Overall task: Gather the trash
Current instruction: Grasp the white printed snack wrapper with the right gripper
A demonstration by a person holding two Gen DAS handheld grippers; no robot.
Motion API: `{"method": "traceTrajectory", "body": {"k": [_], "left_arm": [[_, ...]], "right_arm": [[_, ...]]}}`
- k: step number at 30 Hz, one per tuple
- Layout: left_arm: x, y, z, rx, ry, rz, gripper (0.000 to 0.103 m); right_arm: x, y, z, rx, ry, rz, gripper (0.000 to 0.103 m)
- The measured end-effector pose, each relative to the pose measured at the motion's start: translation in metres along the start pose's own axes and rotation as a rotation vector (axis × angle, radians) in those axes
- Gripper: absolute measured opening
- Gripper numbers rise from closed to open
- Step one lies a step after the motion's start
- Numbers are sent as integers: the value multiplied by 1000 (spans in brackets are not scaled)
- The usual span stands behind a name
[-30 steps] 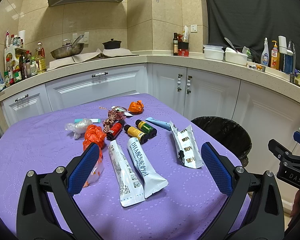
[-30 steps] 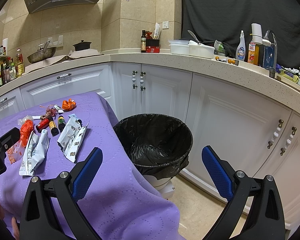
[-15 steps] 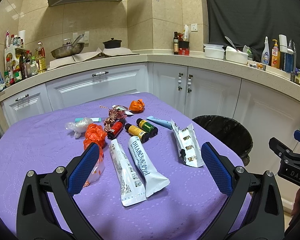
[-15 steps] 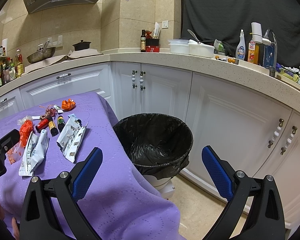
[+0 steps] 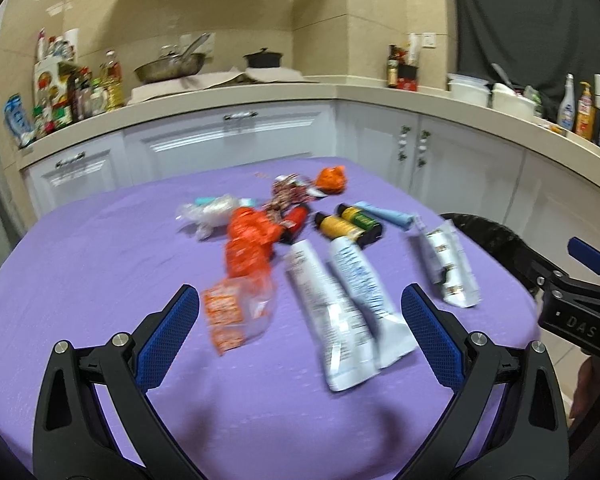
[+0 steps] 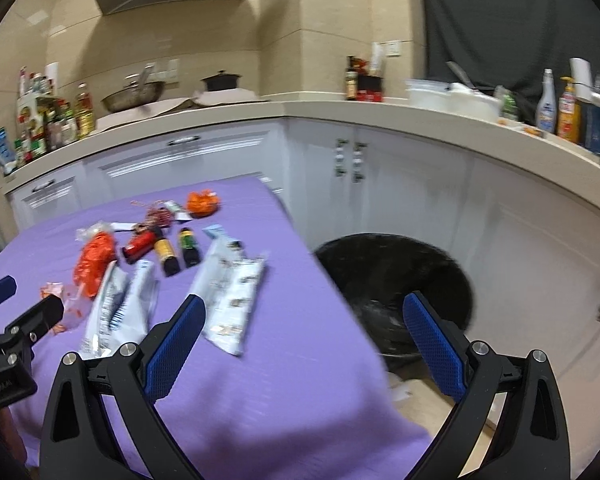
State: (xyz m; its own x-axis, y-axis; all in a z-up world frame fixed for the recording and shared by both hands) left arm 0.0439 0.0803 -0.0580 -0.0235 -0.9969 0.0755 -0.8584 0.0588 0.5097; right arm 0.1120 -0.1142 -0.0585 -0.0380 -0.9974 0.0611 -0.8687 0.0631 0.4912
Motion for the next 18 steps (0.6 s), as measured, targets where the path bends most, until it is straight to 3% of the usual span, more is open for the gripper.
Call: {"method": "traceTrajectory", "body": {"k": [4, 5, 6, 8, 13, 18], "left_arm": [[-19, -1, 7, -17, 14, -28, 83], [-21, -2, 7, -22, 17, -28, 82], [-23, -4, 8, -28, 22, -27, 80], [-29, -6, 10, -39, 40, -22, 77], [-40, -12, 13, -55, 75, -13, 76], [-43, -16, 14, -63, 93, -10, 76]], "right_arm": [[-27, -14, 2, -23, 24, -45, 94], [-33, -18, 3, -30, 34, -53, 87], [-37, -21, 3, -40, 43, -62, 71], [-48, -30, 5, -72, 60, -82, 55], [-63, -46, 12, -112, 84, -103, 43], [-65, -56, 20, -154, 85, -119, 13]]}}
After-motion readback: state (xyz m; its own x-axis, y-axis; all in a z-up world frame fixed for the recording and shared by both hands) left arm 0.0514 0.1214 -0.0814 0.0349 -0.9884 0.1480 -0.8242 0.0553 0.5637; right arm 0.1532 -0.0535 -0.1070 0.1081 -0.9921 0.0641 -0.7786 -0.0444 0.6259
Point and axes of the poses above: each gripper's, at about its wrist camera, not at the fingertips, and y roughly against the way its jaws point, x to its right, z to its underside, the point moved 5 cm from there along -y, roughly the way its jaws point, and after that the axes turned 10 degrees about z, right-handed, at the moved point
